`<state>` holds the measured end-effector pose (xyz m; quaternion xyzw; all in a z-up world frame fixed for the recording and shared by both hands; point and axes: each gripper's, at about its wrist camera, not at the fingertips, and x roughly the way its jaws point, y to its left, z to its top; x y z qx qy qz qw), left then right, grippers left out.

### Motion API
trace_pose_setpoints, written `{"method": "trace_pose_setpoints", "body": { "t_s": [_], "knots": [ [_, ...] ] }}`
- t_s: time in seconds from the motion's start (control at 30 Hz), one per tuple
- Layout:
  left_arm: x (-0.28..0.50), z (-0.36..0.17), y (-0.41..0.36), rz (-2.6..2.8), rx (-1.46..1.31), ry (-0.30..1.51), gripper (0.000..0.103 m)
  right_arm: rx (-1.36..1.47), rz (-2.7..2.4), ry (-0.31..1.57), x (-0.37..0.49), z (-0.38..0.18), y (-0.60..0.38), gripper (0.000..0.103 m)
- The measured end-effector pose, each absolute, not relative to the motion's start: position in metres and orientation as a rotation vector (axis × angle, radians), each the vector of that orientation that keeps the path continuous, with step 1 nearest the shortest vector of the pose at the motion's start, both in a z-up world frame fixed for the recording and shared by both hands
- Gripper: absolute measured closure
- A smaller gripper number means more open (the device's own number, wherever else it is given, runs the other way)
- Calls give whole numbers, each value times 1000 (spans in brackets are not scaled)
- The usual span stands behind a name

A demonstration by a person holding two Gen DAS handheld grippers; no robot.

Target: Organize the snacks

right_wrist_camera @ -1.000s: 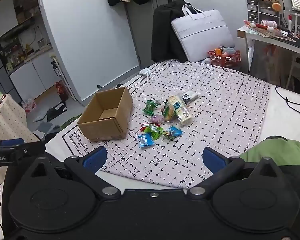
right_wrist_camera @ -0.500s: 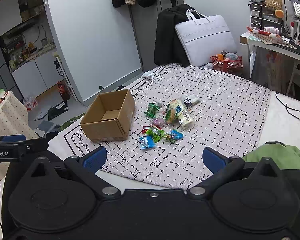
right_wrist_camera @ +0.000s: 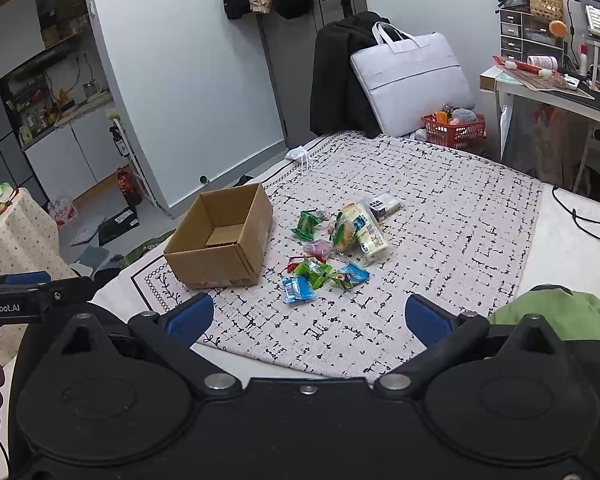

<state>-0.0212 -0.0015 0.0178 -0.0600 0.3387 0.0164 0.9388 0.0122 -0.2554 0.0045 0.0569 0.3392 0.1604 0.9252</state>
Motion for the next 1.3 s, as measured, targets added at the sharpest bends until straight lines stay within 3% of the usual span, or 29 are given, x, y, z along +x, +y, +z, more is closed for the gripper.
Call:
{"method": "trace_pose_setpoints", "body": {
  "t_s": [1.3],
  "knots": [
    [-25,18,-8,14,-121,675,0,98,333,685,12,7,-252,0]
  ]
}}
